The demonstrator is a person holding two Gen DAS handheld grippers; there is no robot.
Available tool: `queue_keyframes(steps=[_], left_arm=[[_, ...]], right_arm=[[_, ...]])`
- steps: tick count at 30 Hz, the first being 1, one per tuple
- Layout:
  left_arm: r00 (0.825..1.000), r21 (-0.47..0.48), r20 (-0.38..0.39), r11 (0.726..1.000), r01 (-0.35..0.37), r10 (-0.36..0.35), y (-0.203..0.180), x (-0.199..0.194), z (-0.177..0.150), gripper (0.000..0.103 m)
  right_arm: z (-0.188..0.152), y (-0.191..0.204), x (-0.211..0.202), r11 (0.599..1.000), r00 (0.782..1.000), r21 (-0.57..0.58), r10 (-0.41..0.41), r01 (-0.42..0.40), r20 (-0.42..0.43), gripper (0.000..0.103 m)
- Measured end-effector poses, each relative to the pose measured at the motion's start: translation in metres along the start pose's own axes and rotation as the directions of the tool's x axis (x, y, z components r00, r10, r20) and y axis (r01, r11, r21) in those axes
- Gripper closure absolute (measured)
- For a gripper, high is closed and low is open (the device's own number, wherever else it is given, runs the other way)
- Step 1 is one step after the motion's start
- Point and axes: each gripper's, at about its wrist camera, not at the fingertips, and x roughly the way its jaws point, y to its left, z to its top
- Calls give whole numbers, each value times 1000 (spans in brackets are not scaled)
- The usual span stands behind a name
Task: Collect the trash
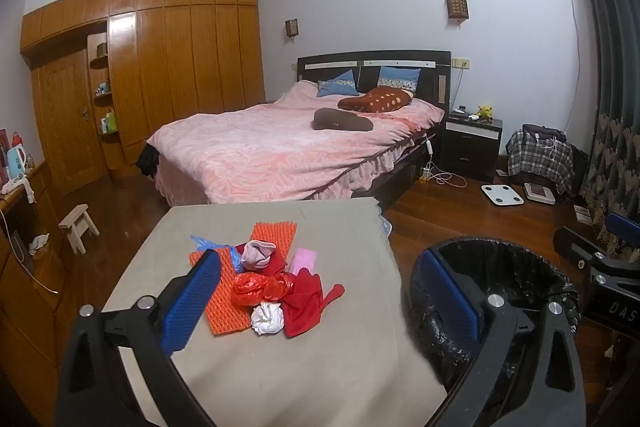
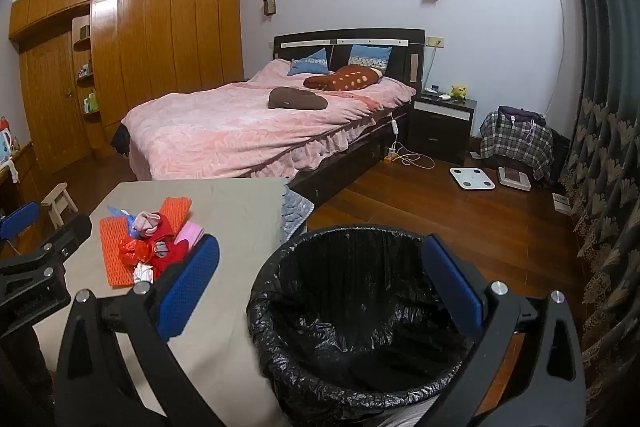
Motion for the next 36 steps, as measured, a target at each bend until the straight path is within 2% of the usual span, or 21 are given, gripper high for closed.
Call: queue_keyframes(steps=[30,36], left_arm=[[1000,-3,-3,1000,1,-1,0,0,0,6],[1000,-11,-9,1000,-6,6,-6,3,-1,6]], right_arm=[[1,-1,0,1000,1000,0,2,-2,-4,5],[-7,9,12,1000,1000,-11,8,-8,-13,5]])
